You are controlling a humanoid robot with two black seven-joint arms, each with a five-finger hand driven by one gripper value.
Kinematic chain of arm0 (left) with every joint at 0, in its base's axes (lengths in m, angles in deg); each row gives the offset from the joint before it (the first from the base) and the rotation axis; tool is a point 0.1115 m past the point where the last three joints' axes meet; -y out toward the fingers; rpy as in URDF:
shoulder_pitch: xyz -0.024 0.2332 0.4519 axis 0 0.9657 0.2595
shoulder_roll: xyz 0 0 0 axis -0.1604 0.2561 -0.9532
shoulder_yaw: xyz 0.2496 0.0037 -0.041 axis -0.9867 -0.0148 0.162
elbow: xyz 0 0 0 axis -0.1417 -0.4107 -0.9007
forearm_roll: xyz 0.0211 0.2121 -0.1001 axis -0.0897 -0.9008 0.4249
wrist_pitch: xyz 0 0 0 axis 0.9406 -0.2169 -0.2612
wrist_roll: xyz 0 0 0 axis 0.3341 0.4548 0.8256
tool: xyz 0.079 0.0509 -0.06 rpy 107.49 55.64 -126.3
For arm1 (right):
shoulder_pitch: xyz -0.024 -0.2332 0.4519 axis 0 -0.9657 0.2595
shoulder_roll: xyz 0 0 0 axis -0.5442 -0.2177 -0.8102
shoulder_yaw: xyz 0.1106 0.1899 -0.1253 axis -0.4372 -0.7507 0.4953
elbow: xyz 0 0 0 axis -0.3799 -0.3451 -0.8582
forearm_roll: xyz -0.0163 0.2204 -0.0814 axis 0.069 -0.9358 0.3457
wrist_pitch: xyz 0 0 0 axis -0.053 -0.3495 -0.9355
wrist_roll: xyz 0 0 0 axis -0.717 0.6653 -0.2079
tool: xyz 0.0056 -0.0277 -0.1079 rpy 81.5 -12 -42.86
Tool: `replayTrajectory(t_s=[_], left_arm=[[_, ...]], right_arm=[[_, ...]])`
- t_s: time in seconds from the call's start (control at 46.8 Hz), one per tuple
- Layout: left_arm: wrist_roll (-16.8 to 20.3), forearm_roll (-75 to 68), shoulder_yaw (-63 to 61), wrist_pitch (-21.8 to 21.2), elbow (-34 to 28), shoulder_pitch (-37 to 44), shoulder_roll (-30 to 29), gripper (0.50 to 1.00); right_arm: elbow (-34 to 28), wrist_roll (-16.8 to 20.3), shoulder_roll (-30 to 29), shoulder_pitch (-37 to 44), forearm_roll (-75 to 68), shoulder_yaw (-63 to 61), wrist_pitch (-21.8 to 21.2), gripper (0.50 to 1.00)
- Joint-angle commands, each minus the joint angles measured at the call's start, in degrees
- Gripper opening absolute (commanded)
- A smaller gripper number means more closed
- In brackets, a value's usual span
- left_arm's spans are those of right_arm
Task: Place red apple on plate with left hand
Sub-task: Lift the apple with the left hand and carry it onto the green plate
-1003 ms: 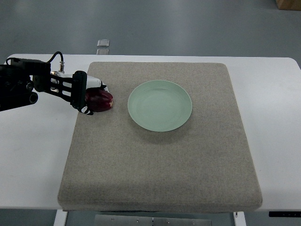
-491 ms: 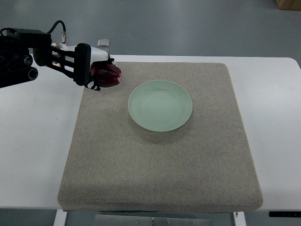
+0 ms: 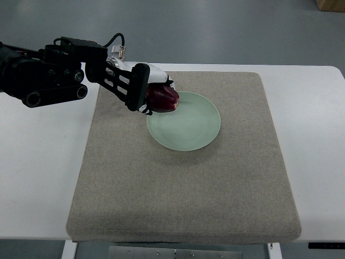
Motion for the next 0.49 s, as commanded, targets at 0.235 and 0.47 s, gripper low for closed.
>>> replayTrajectory(t_s=[0.235, 0.47], left_arm=[[0.2, 0.0, 0.1, -0.1, -3.5, 1.4, 7.1, 0.503], [0.2, 0.0, 0.1, -0.1, -4.0, 3.7, 8.1, 0.580]], right_arm=[[0.0, 0.0, 0.0, 0.0, 0.0, 0.0, 0.0, 0.930], [-0.1, 0.0, 0.0, 0.0, 0.0, 0.0, 0.0, 0.930]])
